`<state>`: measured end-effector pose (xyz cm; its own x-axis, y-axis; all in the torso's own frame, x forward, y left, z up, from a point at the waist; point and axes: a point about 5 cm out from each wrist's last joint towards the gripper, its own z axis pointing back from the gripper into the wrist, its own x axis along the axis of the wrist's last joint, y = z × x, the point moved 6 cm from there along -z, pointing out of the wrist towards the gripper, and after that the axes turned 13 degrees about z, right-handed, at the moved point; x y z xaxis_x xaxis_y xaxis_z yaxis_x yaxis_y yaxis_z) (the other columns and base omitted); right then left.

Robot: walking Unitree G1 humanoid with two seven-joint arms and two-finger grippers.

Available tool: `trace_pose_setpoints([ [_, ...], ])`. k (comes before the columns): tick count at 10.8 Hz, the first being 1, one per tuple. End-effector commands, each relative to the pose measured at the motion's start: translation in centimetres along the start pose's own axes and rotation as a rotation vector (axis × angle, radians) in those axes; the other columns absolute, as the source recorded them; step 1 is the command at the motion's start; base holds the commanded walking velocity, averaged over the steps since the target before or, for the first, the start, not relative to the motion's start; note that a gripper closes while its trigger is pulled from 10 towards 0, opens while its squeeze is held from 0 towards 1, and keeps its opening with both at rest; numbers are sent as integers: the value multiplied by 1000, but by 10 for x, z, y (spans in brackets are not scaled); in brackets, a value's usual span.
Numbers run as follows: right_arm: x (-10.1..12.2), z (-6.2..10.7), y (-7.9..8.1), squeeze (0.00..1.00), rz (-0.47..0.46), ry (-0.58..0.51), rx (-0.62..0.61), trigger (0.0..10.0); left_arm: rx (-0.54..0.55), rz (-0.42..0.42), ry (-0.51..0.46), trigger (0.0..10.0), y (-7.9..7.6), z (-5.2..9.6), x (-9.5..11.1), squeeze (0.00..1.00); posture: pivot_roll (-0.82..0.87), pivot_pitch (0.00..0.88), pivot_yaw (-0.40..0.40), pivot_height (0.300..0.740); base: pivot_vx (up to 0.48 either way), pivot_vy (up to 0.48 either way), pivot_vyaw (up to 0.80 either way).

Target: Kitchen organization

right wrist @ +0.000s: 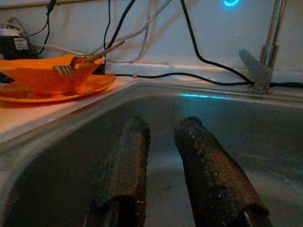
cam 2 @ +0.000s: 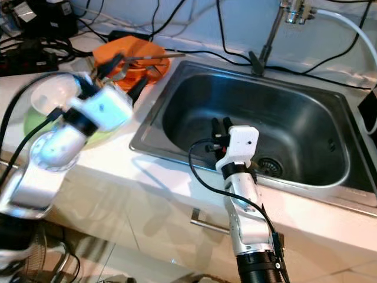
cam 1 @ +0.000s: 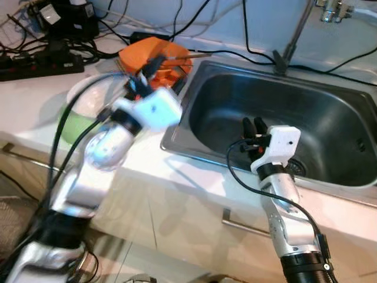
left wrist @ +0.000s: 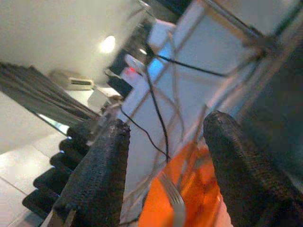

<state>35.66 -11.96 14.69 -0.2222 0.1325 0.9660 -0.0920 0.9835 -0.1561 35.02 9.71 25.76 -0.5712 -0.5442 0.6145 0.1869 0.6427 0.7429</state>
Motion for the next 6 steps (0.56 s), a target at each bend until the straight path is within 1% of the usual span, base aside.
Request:
trace_pose_setpoints([
  [1, 1, -2, -2, 0, -7, 4, -4, 10000, -60, -41, 24, 10000, -11, 4, -3, 0, 60, 59, -68, 740, 0, 0, 0],
  [3, 1, -2, -1, 0, -9, 6, 0, 10000, -101, -75, 83, 10000, -18, 8, -18, 0, 58, 58, -68, 740, 0, 0, 0],
  [4, 1, -3, -1, 0, -9, 7, 0, 10000, -126, -78, 108, 10000, -22, 10, -23, 0, 58, 58, -68, 740, 0, 0, 0],
  [5, 0, -2, -1, 0, -11, 8, 1, 10000, -144, -103, 147, 10000, -24, 13, -31, 0, 58, 58, -67, 740, 0, 0, 0],
  [6, 0, -3, 0, 0, -11, 9, 3, 10000, -144, -112, 167, 10000, -23, 14, -35, 0, 58, 58, -66, 740, 0, 0, 0],
])
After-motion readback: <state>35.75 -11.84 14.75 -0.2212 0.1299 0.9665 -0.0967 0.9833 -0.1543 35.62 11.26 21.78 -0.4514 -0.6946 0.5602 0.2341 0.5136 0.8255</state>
